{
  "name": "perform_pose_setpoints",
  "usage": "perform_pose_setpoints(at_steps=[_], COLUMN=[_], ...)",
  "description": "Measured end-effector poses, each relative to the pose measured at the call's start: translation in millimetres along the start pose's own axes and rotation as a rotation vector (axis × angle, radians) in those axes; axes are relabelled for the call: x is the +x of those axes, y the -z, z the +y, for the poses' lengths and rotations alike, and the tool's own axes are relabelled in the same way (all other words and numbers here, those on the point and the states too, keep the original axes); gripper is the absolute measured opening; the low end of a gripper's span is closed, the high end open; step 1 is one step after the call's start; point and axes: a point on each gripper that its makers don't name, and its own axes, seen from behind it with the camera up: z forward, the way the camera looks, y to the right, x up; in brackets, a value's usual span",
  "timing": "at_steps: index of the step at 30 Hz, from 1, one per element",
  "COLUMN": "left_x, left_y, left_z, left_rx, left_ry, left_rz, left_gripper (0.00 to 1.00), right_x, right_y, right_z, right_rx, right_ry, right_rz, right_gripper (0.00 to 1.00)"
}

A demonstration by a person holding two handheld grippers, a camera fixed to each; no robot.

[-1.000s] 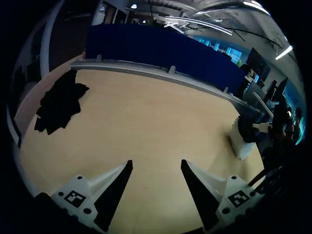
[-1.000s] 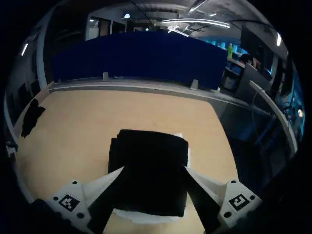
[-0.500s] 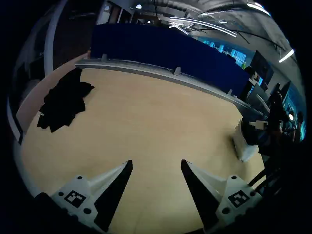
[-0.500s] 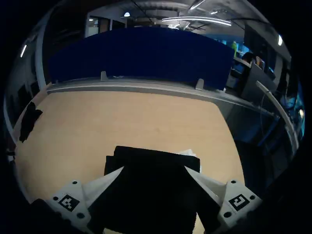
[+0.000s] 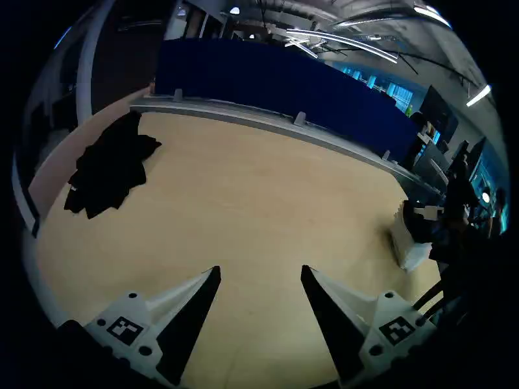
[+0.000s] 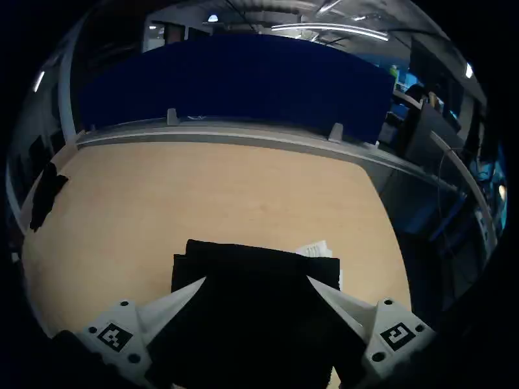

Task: Fold towel

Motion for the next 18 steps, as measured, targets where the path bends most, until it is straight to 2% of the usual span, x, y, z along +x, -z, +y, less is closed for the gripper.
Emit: perform_pose_setpoints(at_steps=[11,18], left_x=[1.7,-1.6], left_y=[-1.5,-1.1], left_z=[4.5,5.4], left_rx=[-0.016,-0.025], left_ry=[-0.006,-0.006], left_rz=[0.001,-0.001], left_gripper=[0.92,0.92], right_x=[15.4,2.6], right_y=[34.2,54.1], right_z=[-3.0,-7.3], right_rx=[-0.014,-0.023], right_ry=[-0.004,-0.013], right_rz=[0.073,0.083], right_gripper=[1.0,1.0])
